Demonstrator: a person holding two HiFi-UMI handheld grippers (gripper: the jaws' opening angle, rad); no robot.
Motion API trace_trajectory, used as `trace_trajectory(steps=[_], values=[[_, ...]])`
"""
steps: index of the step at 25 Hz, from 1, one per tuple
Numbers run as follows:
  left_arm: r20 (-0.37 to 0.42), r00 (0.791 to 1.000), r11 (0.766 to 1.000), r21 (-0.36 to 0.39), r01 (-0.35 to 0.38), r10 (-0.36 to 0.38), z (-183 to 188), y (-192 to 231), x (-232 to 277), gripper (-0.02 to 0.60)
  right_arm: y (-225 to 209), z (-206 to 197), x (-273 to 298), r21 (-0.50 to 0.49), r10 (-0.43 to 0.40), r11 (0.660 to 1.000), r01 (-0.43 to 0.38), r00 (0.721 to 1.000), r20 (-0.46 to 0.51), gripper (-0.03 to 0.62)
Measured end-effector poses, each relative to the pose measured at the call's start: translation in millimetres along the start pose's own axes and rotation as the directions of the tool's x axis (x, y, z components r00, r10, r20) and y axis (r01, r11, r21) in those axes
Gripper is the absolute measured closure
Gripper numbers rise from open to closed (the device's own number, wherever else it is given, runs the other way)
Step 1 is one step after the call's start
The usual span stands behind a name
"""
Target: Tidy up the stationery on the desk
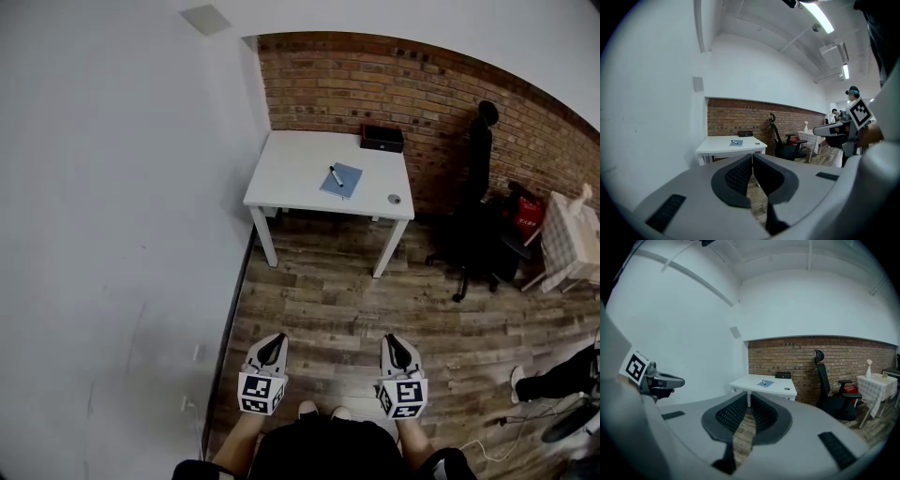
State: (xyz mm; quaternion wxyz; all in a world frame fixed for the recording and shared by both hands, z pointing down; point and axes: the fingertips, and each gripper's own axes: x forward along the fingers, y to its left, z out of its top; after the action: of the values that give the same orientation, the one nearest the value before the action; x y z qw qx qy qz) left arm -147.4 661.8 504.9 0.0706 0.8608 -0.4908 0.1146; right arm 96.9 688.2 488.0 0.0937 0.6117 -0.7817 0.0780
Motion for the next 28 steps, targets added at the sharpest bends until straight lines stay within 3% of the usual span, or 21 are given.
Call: trace_trajectory(steps=[20,28], values=[[-0.013,0.997,0.996,0.036,0.08,-0.079,-18.0,24.4,-18.1,0.563,53.2,0.3,-3.0,0.018,-0.035,0.999,0.035,0.999,-0.025,0.569],[-0.021,0.994,0.994,0.033,0.106,-0.105,-23.8,28.9,-8.6,0.563,53.5,1.3,7.9,0.002,-0.051,0.999,0.051,0.998,-0.032,0.569]])
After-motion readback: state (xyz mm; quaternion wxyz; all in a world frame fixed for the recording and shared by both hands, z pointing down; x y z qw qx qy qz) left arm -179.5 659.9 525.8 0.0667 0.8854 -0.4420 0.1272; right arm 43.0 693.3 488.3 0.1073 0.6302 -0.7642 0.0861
